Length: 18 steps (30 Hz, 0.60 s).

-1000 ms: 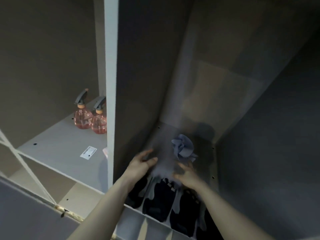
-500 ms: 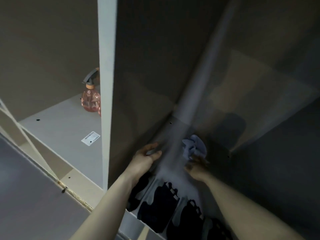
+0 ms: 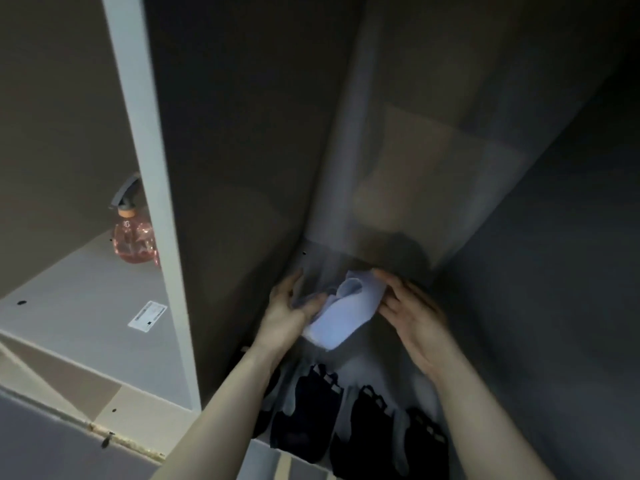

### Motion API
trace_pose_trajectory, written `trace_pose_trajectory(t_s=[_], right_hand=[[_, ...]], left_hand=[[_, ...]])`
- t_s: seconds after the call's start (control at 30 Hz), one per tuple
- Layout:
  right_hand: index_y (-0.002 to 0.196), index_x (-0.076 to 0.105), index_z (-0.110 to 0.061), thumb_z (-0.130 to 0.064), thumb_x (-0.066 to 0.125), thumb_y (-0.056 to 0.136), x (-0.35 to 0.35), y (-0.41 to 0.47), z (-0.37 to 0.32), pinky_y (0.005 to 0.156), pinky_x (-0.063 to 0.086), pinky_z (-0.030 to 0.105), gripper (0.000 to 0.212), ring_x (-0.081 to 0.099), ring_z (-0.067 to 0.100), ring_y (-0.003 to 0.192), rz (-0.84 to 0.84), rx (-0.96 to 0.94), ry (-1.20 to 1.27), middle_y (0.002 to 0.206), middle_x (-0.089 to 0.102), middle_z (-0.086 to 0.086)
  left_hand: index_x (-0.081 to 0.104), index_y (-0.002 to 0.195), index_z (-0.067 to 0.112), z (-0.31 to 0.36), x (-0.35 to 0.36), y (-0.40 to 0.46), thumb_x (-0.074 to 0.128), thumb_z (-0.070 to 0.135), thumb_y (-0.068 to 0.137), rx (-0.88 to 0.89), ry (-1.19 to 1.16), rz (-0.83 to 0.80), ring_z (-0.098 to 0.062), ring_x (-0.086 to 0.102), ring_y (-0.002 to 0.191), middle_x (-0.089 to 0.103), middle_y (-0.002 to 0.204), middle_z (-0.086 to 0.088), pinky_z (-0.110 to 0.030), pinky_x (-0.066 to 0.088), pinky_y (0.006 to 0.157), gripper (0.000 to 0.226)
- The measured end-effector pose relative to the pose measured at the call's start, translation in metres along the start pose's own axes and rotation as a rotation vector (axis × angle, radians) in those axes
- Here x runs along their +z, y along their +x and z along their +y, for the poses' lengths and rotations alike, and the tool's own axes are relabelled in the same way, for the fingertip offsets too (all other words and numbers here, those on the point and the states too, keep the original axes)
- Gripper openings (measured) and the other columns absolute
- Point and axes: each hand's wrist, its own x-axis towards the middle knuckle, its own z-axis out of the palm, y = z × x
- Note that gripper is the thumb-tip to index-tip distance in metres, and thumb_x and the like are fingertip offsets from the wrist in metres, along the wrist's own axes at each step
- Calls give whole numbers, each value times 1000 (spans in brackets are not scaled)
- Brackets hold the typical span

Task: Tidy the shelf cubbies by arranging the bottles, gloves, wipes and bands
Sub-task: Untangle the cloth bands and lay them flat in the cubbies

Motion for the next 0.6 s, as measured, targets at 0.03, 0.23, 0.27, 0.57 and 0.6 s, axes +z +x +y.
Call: trace_pose_trajectory(t_s=[0.03,0.23,0.27,0.57,0.6], right_hand=[[119,63,-1,-40,85,61,6,-10,-5,101,48,40,73,60,26,118,-2,0,109,126,63,15],[85,76,-13,-19,98,25,36,-59,-22,69,59,31,64,72,23,82,100,-29,437,95,72,16],[83,75,-13,-16,97,25,40,-66,-24,67,60,32,62,72,24,80,107,-31,483,93,72,16],[102,63,-8,-1,53,87,66,-126,-42,70,57,34,19,68,25,79,403,-71,386,99,68,17],[105,64,-8,-7,55,88,69,-133,-42,74,55,35,19,68,24,82,409,-80,331,102,69,17]], left_hand=[[40,141,29,4,0,-8,72,33,82,-1,3,-30,-10,46,123,44,134,8,-26,42,97,67],[60,117,26,15,-1,-58,76,33,77,23,-80,-386,-1,64,106,68,119,7,-16,50,88,44],[60,119,26,17,-1,-64,78,29,76,21,-96,-432,-5,63,108,68,119,6,-20,50,92,47],[73,96,10,56,-2,-101,76,18,77,0,-193,-367,-32,70,90,74,93,-15,-47,54,87,21],[73,93,11,61,-2,-104,77,19,76,13,-166,-338,-30,71,86,75,89,-12,-44,55,82,19]])
